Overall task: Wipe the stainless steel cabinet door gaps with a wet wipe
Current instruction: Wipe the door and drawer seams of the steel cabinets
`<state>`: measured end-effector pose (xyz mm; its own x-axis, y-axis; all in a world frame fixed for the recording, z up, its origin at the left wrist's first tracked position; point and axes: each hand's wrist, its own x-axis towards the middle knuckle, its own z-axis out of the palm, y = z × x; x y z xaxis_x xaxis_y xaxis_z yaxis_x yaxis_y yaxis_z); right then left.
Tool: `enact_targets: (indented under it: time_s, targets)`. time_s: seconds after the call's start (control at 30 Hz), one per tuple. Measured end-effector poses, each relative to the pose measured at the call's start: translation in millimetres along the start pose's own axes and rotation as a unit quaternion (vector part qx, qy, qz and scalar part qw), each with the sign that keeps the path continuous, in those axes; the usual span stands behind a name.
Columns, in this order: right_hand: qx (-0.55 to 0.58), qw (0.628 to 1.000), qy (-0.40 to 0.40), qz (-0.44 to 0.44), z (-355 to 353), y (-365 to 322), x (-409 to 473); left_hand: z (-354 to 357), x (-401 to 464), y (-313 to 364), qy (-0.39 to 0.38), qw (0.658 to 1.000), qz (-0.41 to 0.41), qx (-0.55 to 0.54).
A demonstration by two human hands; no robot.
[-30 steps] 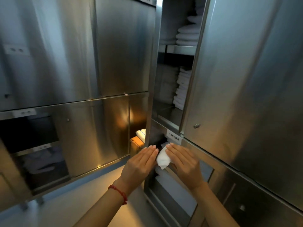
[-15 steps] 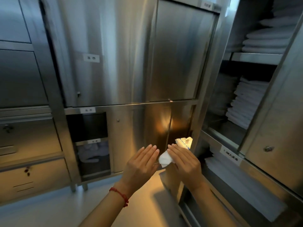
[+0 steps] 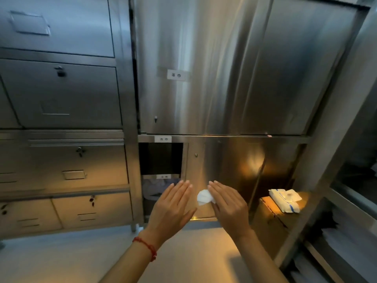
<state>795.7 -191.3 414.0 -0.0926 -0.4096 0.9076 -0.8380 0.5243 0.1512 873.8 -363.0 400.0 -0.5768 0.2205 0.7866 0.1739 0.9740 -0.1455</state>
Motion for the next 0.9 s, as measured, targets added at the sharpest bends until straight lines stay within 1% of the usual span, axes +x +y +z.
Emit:
enact_targets:
  time_s: [0.17, 0.3, 0.4, 0.53, 0.73, 0.9]
  targets:
    - [0.037, 0.999, -0.017, 0.0, 49, -25, 20, -8, -16, -44, -0.033, 0.997, -0.064, 0.03]
    - [0.063, 0.998, -0.014, -0.017, 81, -38, 38, -11, -25, -73, -0.053, 0.991, -0.088, 0.081]
    - [0.09, 0.995, -0.025, -0.019, 103, -42, 50, -9, -29, -89, -0.046, 0.988, -0.1, 0.104]
    - [0.127, 0.99, -0.044, -0.032, 136, -39, 64, -4, -27, -109, -0.056, 0.981, -0.131, 0.134]
    - [0.188, 0.981, -0.028, -0.046, 182, -33, 92, -1, -10, -142, -0.061, 0.971, -0.138, 0.185]
    - [0.234, 0.97, -0.011, -0.072, 212, -38, 110, 6, -10, -162, -0.061, 0.965, -0.172, 0.19]
